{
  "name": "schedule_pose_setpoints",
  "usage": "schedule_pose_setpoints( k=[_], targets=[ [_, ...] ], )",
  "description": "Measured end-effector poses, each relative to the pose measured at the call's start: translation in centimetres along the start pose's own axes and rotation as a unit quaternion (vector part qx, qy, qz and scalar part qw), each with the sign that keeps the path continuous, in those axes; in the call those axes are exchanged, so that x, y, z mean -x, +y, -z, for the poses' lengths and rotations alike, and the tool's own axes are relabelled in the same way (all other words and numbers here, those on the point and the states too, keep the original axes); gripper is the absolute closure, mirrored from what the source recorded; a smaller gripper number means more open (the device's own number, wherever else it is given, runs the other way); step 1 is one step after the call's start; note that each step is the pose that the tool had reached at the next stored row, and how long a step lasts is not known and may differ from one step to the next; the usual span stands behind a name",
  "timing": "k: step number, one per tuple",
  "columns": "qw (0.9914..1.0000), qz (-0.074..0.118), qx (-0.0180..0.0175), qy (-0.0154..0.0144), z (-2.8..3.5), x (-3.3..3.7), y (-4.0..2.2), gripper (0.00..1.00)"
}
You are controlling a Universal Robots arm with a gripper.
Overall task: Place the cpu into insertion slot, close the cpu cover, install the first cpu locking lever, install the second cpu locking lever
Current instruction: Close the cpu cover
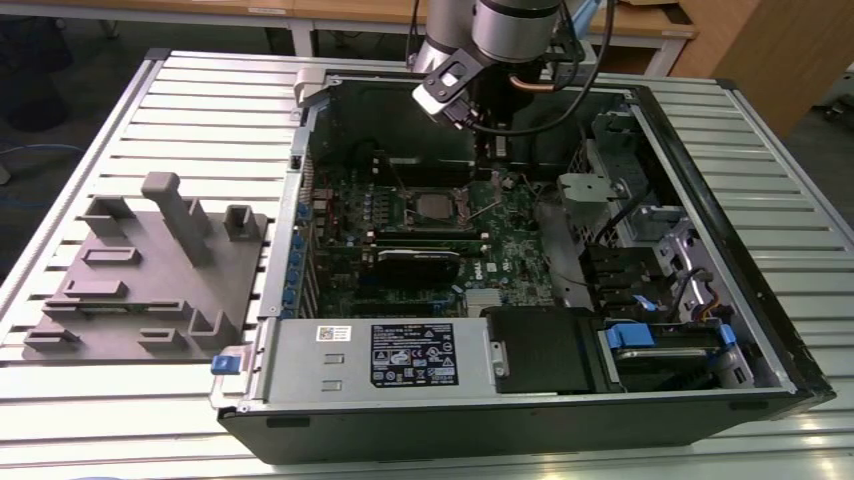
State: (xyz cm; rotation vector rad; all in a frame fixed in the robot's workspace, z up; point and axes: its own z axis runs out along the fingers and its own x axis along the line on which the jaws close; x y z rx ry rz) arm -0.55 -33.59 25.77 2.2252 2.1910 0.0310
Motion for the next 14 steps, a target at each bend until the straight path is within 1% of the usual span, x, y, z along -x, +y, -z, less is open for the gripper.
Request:
schedule_pose_setpoints(
  k=[8, 10, 14],
  targets=[
    [1.0, 0.0, 0.0, 0.0, -0.01, 0.0, 0.2, 0.9],
    [1.0, 0.0, 0.0, 0.0, -0.02, -0.01, 0.7, 0.9],
    [1.0, 0.0, 0.0, 0.0, -0.02, -0.01, 0.71, 0.9]
  ],
)
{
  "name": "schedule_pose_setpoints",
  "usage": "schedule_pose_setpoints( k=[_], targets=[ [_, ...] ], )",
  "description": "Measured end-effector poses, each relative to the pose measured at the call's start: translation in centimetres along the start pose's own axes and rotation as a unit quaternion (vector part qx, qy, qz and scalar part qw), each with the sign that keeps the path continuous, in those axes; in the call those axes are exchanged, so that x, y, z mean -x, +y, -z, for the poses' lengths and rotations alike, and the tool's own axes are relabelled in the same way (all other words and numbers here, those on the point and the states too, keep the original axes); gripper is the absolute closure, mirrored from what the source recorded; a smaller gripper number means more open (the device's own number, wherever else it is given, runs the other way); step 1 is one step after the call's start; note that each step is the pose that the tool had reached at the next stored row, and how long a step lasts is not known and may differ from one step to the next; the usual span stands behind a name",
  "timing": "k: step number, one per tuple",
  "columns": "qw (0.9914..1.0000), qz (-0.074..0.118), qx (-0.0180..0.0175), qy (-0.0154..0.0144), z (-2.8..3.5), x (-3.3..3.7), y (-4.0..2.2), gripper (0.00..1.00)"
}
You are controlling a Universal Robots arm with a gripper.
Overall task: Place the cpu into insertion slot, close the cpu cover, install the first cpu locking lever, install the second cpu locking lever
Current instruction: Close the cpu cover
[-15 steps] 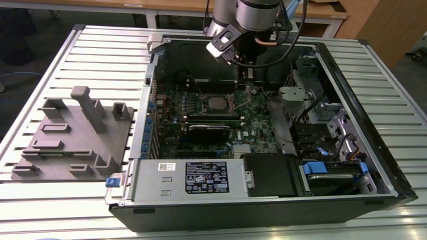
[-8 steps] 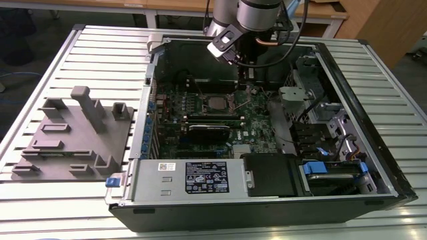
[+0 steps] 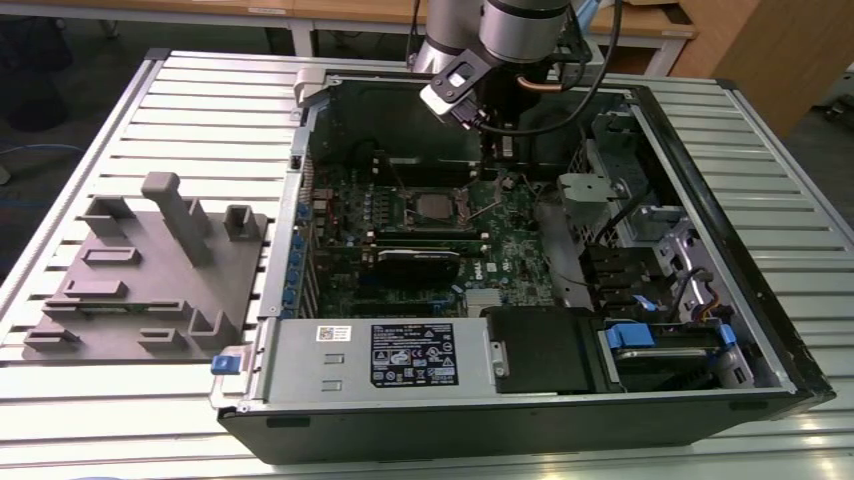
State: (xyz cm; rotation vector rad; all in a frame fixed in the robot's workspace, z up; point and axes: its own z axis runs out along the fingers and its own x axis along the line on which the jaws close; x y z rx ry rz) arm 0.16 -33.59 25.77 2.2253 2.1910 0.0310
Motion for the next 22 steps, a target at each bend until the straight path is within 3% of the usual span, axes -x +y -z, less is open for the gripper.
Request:
schedule_pose_setpoints(
  k=[22],
  targets=[
    [1.0, 0.0, 0.0, 0.0, -0.02, -0.01, 0.76, 0.9]
  ],
)
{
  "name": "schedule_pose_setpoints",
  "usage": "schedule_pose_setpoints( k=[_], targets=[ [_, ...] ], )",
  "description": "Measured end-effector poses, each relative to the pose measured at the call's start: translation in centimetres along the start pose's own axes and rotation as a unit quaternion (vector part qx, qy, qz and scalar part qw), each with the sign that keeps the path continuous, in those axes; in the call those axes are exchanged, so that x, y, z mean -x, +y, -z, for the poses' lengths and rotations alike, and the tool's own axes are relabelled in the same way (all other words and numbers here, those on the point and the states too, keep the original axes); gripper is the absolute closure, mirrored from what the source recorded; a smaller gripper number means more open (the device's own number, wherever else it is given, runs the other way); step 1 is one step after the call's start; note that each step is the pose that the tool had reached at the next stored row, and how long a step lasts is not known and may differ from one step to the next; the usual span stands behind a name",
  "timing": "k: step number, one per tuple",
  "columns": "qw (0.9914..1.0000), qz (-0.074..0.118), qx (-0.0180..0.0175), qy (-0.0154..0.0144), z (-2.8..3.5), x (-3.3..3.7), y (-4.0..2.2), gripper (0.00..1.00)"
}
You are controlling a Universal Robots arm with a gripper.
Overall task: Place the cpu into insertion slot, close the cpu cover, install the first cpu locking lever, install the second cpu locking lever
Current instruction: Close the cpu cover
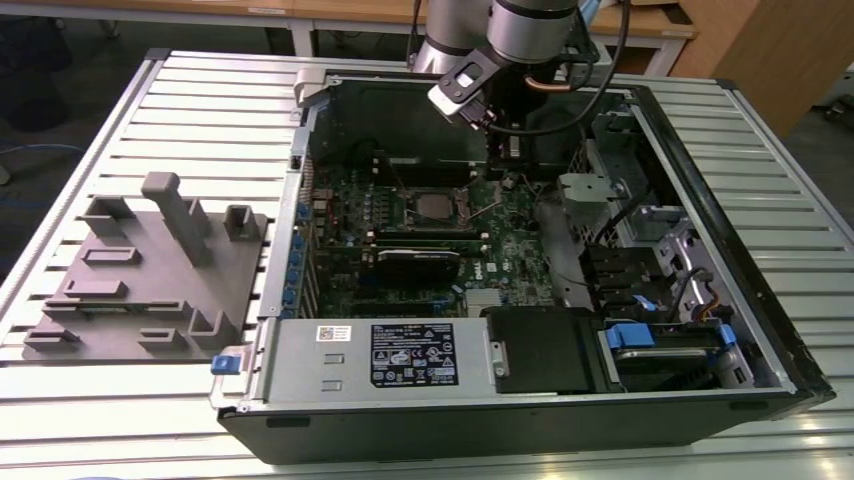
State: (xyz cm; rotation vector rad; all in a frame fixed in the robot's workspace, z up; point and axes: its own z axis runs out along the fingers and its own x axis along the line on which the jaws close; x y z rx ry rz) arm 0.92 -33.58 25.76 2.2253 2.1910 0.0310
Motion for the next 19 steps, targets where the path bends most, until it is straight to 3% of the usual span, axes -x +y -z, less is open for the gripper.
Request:
schedule_pose_setpoints(
  k=[7, 19],
  targets=[
    [1.0, 0.0, 0.0001, 0.0, -0.01, 0.0, 0.21, 0.9],
    [1.0, 0.0, 0.0, 0.0, -0.03, -0.02, 1.1, 0.9]
  ],
)
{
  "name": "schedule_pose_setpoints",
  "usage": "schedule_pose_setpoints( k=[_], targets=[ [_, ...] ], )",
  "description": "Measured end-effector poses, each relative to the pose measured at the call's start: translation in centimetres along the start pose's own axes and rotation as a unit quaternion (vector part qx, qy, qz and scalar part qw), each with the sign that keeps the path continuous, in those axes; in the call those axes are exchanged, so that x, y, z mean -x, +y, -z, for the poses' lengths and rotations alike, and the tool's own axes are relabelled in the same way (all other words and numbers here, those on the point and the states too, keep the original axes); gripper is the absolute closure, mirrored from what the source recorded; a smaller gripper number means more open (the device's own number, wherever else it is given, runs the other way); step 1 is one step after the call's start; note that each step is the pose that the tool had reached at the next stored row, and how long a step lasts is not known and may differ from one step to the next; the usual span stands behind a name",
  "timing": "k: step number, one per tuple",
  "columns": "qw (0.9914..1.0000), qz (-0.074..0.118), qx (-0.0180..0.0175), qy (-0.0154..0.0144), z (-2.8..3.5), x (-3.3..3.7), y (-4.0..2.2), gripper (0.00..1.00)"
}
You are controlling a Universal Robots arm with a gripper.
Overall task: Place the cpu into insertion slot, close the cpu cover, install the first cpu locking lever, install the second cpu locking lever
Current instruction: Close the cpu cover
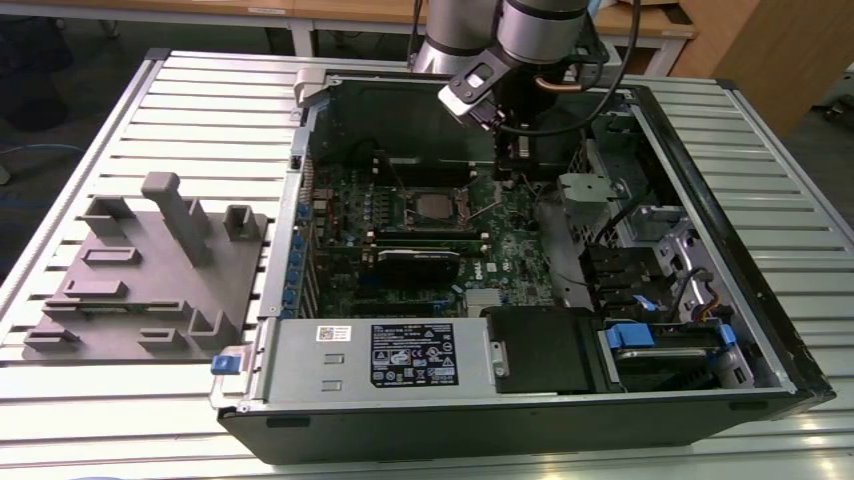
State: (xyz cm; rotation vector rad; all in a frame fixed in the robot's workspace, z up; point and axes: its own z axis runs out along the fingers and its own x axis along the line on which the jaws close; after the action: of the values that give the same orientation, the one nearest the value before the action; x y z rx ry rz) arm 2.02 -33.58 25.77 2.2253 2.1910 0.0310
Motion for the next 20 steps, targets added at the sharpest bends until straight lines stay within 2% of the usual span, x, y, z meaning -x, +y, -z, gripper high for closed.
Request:
schedule_pose_setpoints(
  k=[13, 14, 20],
  targets=[
    [1.0, 0.0, 0.0, 0.0, -0.03, -0.02, 1.06, 0.9],
    [1.0, 0.0, 0.0, 0.0, -0.04, -0.02, 1.34, 0.9],
    [1.0, 0.0, 0.0, 0.0, -0.04, -0.02, 1.46, 0.9]
  ],
)
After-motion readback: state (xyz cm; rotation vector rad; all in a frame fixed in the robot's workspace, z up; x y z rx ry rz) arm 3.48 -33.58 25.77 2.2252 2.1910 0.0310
